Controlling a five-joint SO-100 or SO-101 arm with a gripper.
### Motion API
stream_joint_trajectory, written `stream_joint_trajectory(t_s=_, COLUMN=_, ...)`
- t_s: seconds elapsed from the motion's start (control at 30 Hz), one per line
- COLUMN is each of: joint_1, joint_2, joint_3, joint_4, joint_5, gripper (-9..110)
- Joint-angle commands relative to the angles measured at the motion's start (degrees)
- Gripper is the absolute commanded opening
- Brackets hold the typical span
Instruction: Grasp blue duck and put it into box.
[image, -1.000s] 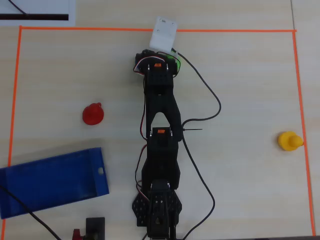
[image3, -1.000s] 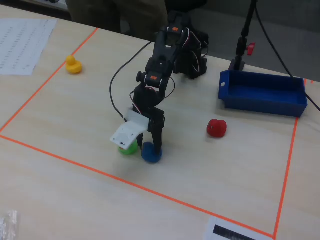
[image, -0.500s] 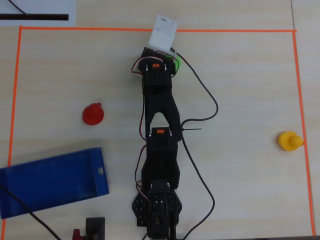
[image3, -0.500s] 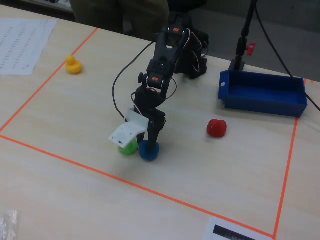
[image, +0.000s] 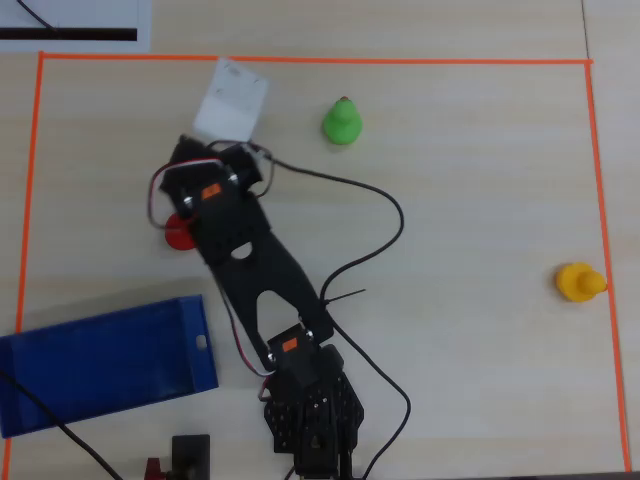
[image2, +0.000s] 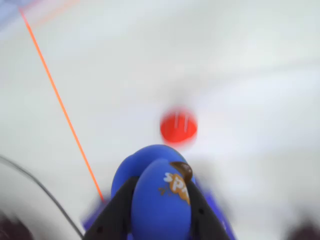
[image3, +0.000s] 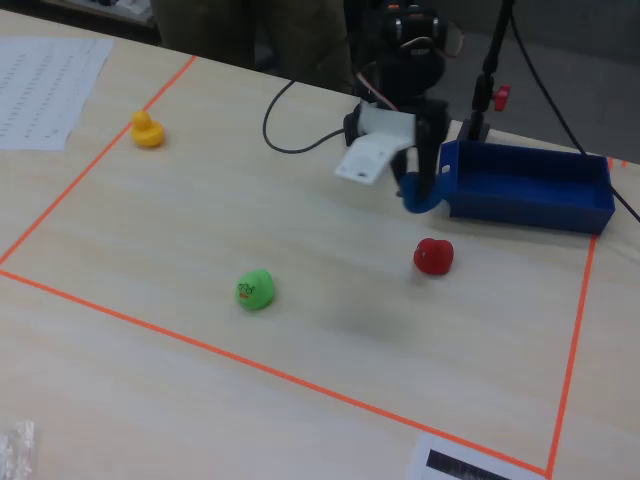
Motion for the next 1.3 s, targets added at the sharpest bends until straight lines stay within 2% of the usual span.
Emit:
stream_joint_trajectory(t_s=0.0, joint_1=-19.07, joint_2=5.19, joint_3=6.15, joint_4=2.11, joint_5=-0.97, gripper=0)
stream_joint_trajectory(t_s=0.23, joint_1=-33.75, joint_2=10.2, joint_3=18.37, joint_4=0.18, joint_5=0.18, gripper=0)
stream_joint_trajectory(t_s=0.4, joint_1=-36.91, joint_2=11.07, joint_3=21.88, joint_4=-1.14, joint_5=5.98, gripper=2)
stream_joint_trajectory(t_s=0.53, joint_1=-35.95, joint_2=12.66, joint_3=29.0, joint_4=-4.48, joint_5=5.45, gripper=17)
stream_joint_trajectory(t_s=0.6, joint_1=-35.77, joint_2=13.01, joint_3=32.17, joint_4=-5.54, joint_5=5.27, gripper=33)
stream_joint_trajectory(t_s=0.67, joint_1=-34.8, joint_2=13.8, joint_3=34.45, joint_4=-6.59, joint_5=4.66, gripper=37)
stream_joint_trajectory(t_s=0.73, joint_1=-31.38, joint_2=15.47, joint_3=35.07, joint_4=-7.73, joint_5=3.25, gripper=32)
stream_joint_trajectory(t_s=0.87, joint_1=-15.38, joint_2=18.28, joint_3=29.88, joint_4=-10.11, joint_5=-3.43, gripper=0)
stream_joint_trajectory(t_s=0.97, joint_1=-0.62, joint_2=24.7, joint_3=33.05, joint_4=-20.83, joint_5=-12.92, gripper=0)
stream_joint_trajectory(t_s=1.07, joint_1=10.72, joint_2=34.72, joint_3=47.9, joint_4=-39.02, joint_5=-21.09, gripper=0)
stream_joint_trajectory(t_s=1.27, joint_1=19.69, joint_2=53.09, joint_3=77.7, joint_4=-57.39, joint_5=-23.91, gripper=0)
